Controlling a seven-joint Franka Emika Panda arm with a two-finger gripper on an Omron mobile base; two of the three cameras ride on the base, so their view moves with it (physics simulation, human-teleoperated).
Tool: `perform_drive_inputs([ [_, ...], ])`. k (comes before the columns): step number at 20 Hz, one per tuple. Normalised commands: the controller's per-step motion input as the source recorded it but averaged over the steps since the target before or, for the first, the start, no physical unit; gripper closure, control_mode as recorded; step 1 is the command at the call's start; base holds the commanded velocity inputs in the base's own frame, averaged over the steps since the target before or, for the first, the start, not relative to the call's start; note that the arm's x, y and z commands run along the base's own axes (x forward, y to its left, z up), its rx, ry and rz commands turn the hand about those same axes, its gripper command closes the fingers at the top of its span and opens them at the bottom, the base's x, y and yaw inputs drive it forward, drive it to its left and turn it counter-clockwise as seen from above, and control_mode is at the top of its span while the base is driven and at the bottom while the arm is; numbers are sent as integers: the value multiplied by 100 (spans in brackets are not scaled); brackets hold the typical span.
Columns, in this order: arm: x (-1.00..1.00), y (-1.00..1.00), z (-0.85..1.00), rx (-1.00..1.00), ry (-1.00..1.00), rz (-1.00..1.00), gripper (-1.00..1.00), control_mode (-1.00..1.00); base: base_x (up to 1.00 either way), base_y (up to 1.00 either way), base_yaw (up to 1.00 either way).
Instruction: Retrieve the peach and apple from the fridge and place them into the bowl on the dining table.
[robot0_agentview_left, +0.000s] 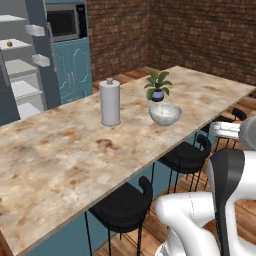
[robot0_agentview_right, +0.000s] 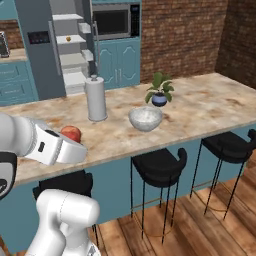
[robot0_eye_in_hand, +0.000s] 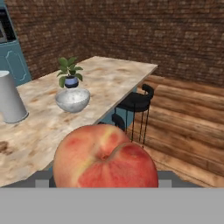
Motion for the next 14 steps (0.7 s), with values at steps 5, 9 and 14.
perform_drive_inputs([
  [5, 0, 0, 0, 0, 0, 0, 100, 100, 77, -100, 26],
  [9, 0, 0, 0, 0, 0, 0, 100, 100, 55, -100, 39],
  [14, 0, 0, 0, 0, 0, 0, 100, 100, 45, -98, 44],
])
